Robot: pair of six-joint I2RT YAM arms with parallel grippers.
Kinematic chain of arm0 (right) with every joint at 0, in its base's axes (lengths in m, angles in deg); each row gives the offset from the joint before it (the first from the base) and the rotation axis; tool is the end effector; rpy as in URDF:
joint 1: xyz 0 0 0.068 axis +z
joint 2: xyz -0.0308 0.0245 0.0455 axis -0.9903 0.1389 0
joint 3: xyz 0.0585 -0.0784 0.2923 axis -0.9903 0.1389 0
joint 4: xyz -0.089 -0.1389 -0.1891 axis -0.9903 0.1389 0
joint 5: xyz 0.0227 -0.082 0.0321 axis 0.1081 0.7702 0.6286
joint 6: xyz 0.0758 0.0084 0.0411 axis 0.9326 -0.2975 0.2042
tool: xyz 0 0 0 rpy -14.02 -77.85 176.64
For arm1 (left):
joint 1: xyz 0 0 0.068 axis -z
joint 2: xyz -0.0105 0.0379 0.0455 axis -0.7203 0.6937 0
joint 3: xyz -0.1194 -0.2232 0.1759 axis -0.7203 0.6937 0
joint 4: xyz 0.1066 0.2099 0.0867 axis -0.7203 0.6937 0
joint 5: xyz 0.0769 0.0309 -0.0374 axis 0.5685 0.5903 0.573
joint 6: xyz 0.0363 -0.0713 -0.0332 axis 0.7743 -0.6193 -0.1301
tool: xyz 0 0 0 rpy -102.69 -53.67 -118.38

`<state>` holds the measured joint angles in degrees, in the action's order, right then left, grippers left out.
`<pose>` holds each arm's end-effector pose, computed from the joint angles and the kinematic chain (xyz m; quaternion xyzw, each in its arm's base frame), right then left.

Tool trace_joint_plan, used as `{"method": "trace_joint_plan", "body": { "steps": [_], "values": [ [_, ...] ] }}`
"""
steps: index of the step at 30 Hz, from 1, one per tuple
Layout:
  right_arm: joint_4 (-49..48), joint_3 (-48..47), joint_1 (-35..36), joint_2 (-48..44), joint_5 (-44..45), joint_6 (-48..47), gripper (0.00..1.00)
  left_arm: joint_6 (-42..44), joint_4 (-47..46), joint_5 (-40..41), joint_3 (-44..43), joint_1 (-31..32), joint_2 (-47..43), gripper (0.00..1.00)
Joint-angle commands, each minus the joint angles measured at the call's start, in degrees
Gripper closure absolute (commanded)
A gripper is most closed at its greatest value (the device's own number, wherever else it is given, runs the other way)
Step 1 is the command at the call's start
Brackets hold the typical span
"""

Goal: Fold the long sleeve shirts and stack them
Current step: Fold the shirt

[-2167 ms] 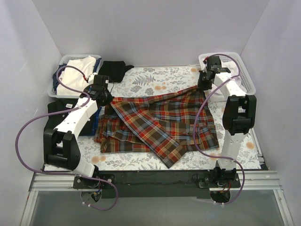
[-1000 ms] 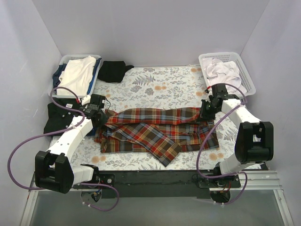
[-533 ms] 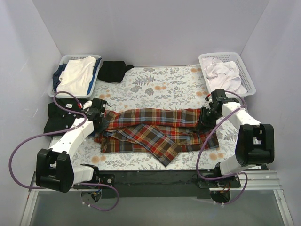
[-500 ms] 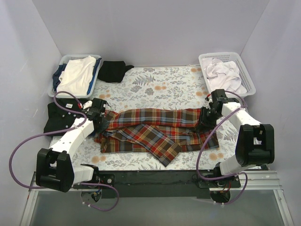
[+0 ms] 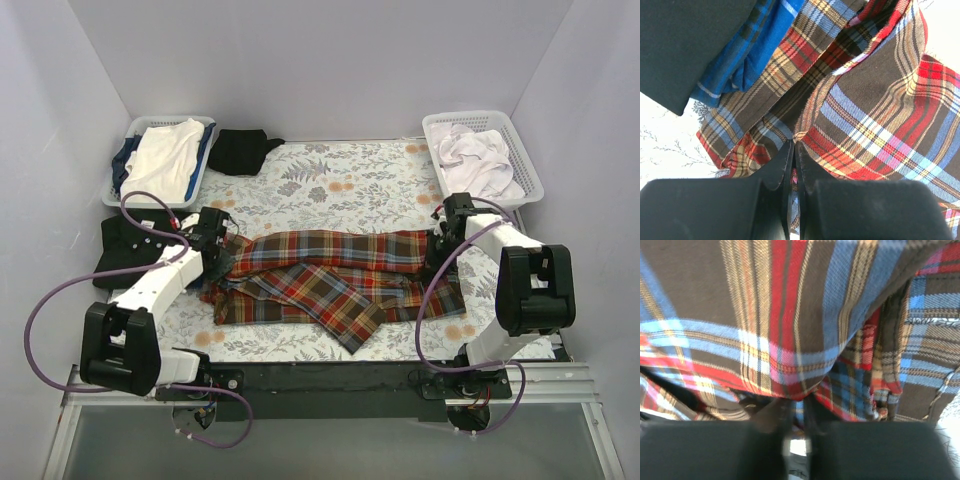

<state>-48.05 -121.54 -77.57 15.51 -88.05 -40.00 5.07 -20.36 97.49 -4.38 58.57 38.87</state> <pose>0.2856 0.0399 0.1771 0.0608 0.9851 0.1306 0.0939 0.2272 -0.0279 0.2096 -0.5938 0.7715 -0.0399 0.2250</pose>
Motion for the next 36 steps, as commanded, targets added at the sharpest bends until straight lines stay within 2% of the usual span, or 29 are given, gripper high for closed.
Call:
{"method": "trace_joint_plan", "body": {
  "steps": [1, 6, 13, 16, 20, 25, 26, 28, 29, 32, 34, 36],
  "values": [
    [1.18, -1.75, -0.40, 1.11, 5.88, 0.23, 0.99, 0.82, -0.48, 0.34, -2.52, -0.10, 1.06, 1.00],
    [1.89, -9.47, -0.32, 0.76, 16.69, 1.20, 0.99, 0.99, 0.23, 0.87, -3.40, -0.10, 2.03, 1.00],
    [0.66, -25.82, -0.40, 6.98, 15.75, 0.59, 0.99, 2.04, -2.14, 0.52, -6.73, -0.10, 4.75, 1.00],
    [1.01, -25.76, -0.40, 7.53, 14.42, 0.32, 0.99, 2.13, -2.67, 0.52, -8.85, -0.10, 7.21, 1.00],
    [0.84, -17.77, -0.32, 5.07, 16.26, 0.06, 0.99, 1.87, -3.46, 0.08, -9.29, -0.19, 8.45, 1.00],
    [-1.44, -7.22, -0.40, 1.74, 14.86, 0.67, 0.99, 2.48, -3.37, 0.25, -7.53, -0.19, 8.36, 0.81],
    [-1.71, -4.94, -0.40, 1.47, 14.51, 0.85, 0.99, 3.01, -3.37, 0.51, -7.36, -0.10, 8.27, 0.66],
    [-1.63, -4.30, -0.40, 1.55, 14.34, 1.55, 0.99, 3.62, -3.37, 1.30, -7.62, -0.19, 8.36, 0.51],
    [-1.62, -4.65, -0.32, 1.81, 14.16, 1.81, 0.99, 3.98, -3.29, 1.66, -7.97, -0.19, 8.62, 0.40],
    [-0.74, -7.01, -0.32, 3.13, 13.63, 2.52, 0.99, 4.77, -3.20, 2.28, -10.16, -0.45, 9.41, 0.34],
    [-0.66, -8.78, -0.40, 4.01, 13.63, 2.52, 0.99, 5.38, -4.25, 0.96, -11.31, -0.54, 9.85, 0.35],
    [-0.22, -12.03, -0.32, 5.15, 13.63, 2.61, 0.99, 5.39, -5.21, -0.97, -11.57, -0.80, 10.73, 0.40]
  ]
}}
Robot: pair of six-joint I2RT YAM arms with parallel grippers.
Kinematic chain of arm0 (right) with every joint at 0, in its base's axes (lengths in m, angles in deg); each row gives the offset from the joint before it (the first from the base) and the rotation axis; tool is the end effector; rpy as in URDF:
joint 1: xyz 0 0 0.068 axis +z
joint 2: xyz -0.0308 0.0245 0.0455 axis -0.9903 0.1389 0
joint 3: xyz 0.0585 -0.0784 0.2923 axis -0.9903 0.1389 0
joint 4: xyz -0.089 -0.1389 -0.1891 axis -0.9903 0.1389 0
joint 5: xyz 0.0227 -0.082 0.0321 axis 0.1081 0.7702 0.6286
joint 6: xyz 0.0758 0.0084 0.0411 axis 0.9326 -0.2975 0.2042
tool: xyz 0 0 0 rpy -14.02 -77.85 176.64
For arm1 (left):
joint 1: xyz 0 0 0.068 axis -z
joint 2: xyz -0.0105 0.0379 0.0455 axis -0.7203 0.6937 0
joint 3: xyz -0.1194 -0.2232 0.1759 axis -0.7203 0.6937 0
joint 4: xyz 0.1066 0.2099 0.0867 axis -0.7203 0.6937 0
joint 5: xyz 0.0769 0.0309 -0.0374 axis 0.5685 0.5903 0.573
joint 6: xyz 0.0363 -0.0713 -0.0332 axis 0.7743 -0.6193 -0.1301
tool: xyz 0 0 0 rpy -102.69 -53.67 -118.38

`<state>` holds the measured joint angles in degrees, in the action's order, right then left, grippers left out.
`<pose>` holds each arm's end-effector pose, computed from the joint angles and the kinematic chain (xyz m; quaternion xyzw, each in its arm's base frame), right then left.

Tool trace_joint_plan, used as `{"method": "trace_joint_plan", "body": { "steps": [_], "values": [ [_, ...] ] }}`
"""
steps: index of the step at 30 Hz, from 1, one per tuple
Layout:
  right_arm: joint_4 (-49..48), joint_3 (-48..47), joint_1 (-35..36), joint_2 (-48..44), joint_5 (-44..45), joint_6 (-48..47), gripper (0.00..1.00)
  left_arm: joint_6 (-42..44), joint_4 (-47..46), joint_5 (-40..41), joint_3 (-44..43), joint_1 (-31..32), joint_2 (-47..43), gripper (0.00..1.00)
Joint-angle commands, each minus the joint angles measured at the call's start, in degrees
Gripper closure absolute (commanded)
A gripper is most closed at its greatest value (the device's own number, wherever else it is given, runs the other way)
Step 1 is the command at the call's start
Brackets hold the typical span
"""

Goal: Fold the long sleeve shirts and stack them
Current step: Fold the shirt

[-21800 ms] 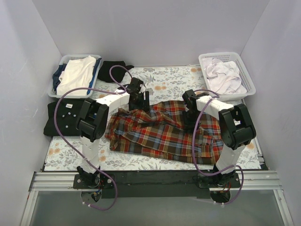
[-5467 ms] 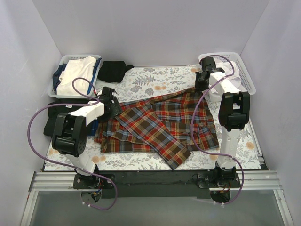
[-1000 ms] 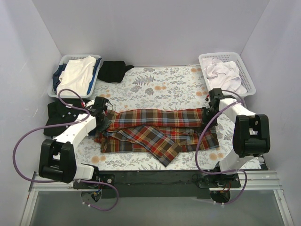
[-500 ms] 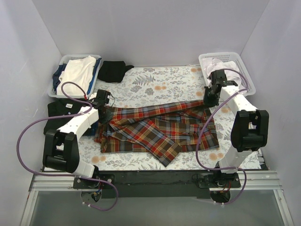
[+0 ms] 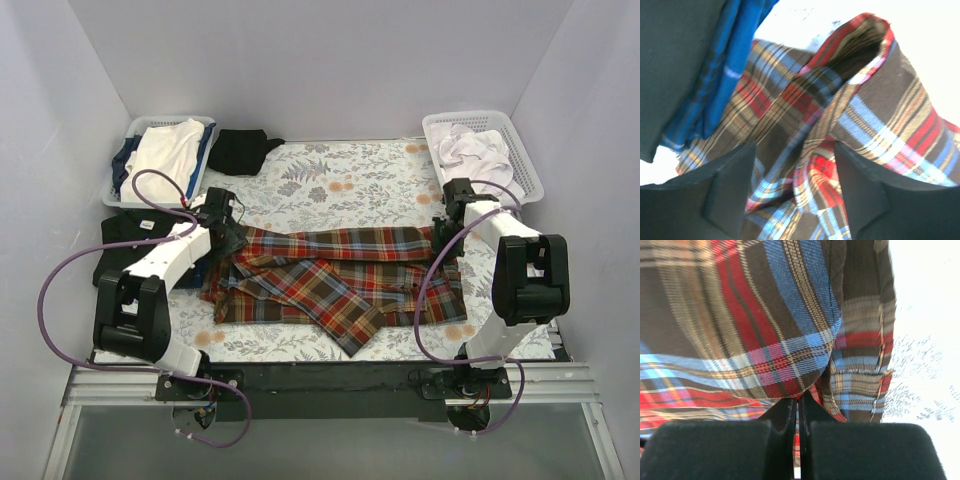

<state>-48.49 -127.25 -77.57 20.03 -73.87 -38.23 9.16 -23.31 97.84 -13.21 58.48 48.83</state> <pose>0.3171 0.0235 0.1790 0.0905 0.9877 0.0135 0.1270 0.2805 -0.0389 0.2162 -0.5669 0.7874 -0.0410 0.2387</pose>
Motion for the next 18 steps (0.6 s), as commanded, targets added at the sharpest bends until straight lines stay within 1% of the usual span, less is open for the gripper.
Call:
{"method": "trace_joint_plan", "body": {
  "steps": [1, 2, 3, 6, 7, 9, 10, 11, 12, 13, 18],
  "values": [
    [0.57, -7.38, -0.40, 1.15, -0.56, 1.01, 0.99, 1.30, -2.79, -2.89, -2.22, -0.63, 1.11, 0.43],
    [1.01, -8.69, -0.40, 1.59, -0.56, 0.93, 0.99, 1.21, -3.32, -3.43, -1.87, -0.63, 1.21, 0.47],
    [1.36, -10.62, -0.40, 2.38, -0.56, 0.92, 0.99, 1.12, -4.45, -3.87, -1.60, -0.71, 1.73, 0.54],
    [1.89, -13.27, -0.40, 3.79, -0.56, 0.92, 0.99, 1.04, -7.18, -5.02, -0.81, -1.06, 2.35, 0.65],
    [2.15, -14.93, -0.40, 4.14, -0.47, 0.92, 0.99, 1.12, -7.89, -5.11, -0.81, -1.24, 2.44, 0.73],
    [2.33, -16.61, -0.49, 5.37, -0.47, 0.93, 0.99, 1.38, -10.34, -5.28, -1.07, -1.59, 2.87, 0.83],
    [2.33, -18.36, -0.58, 5.90, -0.55, 0.84, 0.99, 1.47, -10.88, -5.20, -1.42, -1.77, 3.66, 0.93],
    [2.07, -19.59, -0.58, 6.43, -0.56, 0.58, 0.99, 1.74, -11.32, -5.02, -1.77, -1.94, 4.19, 0.98],
    [1.81, -20.65, -0.58, 7.91, -0.56, 0.49, 0.99, 2.00, -11.93, -4.76, -2.82, -2.21, 4.72, 1.00],
    [0.41, -23.01, -0.49, 8.71, -2.21, -0.30, 0.99, 2.35, -12.20, -4.15, -3.53, -2.21, 6.20, 1.00],
    [-1.18, -31.19, -0.58, 14.51, -3.46, -0.92, 0.99, 4.63, -13.61, -2.21, -7.57, -2.73, 10.43, 1.00]
  ]
}}
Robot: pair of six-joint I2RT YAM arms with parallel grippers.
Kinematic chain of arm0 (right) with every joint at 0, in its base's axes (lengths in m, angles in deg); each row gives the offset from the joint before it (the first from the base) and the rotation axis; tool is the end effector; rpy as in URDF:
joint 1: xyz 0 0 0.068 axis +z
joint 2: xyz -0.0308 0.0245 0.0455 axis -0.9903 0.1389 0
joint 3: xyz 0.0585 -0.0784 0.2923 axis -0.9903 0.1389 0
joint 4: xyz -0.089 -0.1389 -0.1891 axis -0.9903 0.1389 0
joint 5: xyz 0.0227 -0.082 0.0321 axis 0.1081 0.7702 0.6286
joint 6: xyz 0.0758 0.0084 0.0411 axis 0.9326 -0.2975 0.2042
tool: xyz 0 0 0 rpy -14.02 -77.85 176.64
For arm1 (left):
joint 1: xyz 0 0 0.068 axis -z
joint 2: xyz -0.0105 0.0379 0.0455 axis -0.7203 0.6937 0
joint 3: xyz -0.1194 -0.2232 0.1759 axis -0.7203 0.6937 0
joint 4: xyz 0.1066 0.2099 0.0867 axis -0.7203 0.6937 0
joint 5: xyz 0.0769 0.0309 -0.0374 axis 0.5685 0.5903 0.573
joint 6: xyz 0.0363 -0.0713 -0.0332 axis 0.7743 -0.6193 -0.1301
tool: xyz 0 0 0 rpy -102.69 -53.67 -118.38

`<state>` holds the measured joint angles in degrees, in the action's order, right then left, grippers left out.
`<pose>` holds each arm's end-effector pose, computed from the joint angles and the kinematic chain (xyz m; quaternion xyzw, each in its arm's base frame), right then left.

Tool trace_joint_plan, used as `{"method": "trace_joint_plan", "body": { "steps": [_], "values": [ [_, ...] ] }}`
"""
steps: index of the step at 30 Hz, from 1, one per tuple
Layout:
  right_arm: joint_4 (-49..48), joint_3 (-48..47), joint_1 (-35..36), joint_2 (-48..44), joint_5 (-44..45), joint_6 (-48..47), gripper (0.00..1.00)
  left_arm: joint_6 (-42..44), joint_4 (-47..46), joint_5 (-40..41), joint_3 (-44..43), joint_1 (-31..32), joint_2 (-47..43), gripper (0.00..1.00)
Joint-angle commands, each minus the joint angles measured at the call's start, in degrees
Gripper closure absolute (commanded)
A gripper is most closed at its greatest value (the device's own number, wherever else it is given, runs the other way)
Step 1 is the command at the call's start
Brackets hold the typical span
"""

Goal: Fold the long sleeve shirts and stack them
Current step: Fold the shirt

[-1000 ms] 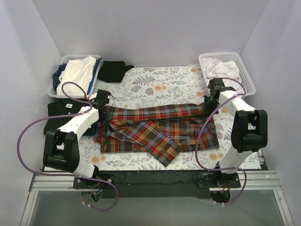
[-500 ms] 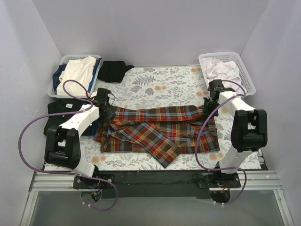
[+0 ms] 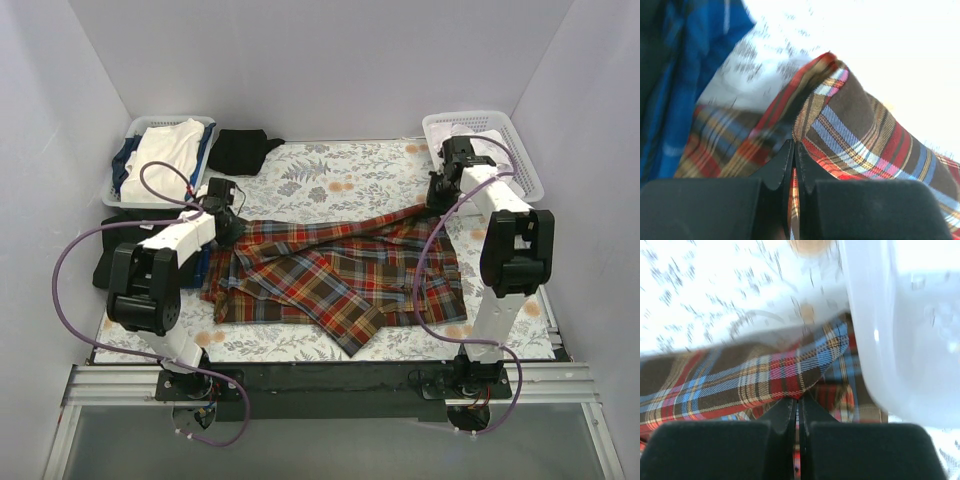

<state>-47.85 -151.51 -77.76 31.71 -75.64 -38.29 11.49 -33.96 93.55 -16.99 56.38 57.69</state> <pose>0.4193 0.0324 0.2279 0.0872 0.9693 0.0452 0.2256 0.3336 -0.0436 0.2013 -0.5603 0.7848 -0.0922 0.2483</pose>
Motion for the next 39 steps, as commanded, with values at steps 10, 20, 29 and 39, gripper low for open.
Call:
{"method": "trace_joint_plan", "body": {
  "steps": [10, 20, 29, 39],
  "values": [
    [-3.40, -10.46, -0.56, 4.87, -7.30, -1.21, 0.99, 2.92, -2.70, 2.25, -6.52, -1.08, 4.13, 1.00],
    [-9.64, -16.95, -0.73, 6.44, -10.30, 0.02, 0.99, 2.13, -2.87, 4.80, -10.12, -2.92, 5.53, 1.00],
    [-9.47, -18.55, -1.53, 9.27, -12.06, 0.55, 0.99, 3.44, -4.10, 5.42, -16.98, -4.68, 6.59, 1.00],
    [-8.50, -12.57, -2.23, 8.38, -11.00, -1.73, 0.57, 3.27, -4.02, 4.01, -14.61, -5.56, 5.98, 1.00]
  ]
}}
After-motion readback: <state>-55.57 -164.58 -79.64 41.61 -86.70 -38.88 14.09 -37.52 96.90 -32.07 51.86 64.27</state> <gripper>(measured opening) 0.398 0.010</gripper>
